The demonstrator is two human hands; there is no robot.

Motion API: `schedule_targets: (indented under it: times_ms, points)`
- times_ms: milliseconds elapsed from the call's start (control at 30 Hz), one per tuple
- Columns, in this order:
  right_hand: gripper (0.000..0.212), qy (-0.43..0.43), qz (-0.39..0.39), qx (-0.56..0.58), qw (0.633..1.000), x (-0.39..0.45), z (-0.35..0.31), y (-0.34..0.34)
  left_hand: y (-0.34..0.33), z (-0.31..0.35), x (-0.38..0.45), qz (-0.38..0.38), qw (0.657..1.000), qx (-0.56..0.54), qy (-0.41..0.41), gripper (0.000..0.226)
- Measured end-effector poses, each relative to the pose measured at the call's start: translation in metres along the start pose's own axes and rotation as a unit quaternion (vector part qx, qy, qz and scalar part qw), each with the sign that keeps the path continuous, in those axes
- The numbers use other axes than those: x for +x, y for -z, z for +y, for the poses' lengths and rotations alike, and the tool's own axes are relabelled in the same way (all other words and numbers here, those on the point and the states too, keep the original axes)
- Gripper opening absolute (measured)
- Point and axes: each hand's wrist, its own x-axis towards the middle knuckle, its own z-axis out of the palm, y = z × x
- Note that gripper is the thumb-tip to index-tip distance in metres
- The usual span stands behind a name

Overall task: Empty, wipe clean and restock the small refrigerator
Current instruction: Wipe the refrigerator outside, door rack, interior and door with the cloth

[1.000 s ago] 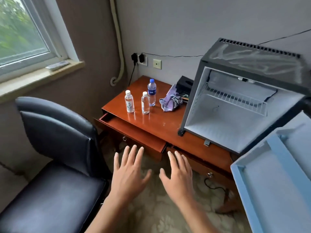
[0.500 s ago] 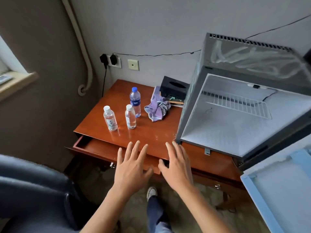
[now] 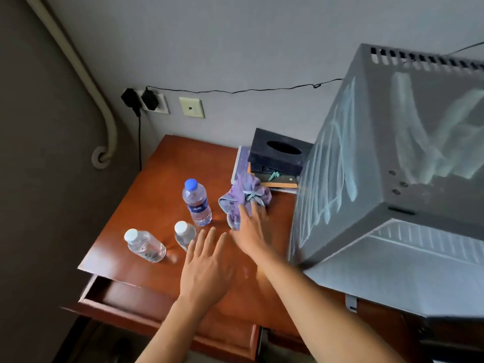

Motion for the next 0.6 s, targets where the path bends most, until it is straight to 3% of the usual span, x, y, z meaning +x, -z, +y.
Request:
schedule_targets:
  times_ms: [67, 267, 333, 467, 600]
  points:
    - [0.061, -0.021, -0.011, -0.021, 0.999, 0.036, -0.005, -0.01, -0.003, -0.007, 0.013, -0.002, 1.0, 0.009, -0.003, 0.072]
    - [0.096, -0.126, -0.101, -0.045, 0.986, 0.106, -0.004, -0.053, -0.014, -0.022, 0.037, 0.002, 1.0, -0.01, -0.028, 0.068]
    - [0.089, -0.141, -0.114, -0.041, 0.983, 0.11, -0.002, -0.064, -0.018, -0.026, 0.038, 0.002, 0.999, -0.017, -0.047, 0.067]
    - [0.048, -0.148, -0.061, -0.044, 0.986, 0.114, 0.0, -0.064, -0.018, -0.034, 0.038, 0.001, 0.997, -0.046, -0.055, 0.066]
    - [0.039, -0.153, -0.024, 0.008, 0.988, 0.096, -0.005, -0.037, 0.0, -0.035, 0.038, 0.041, 0.995, -0.069, -0.06, 0.056]
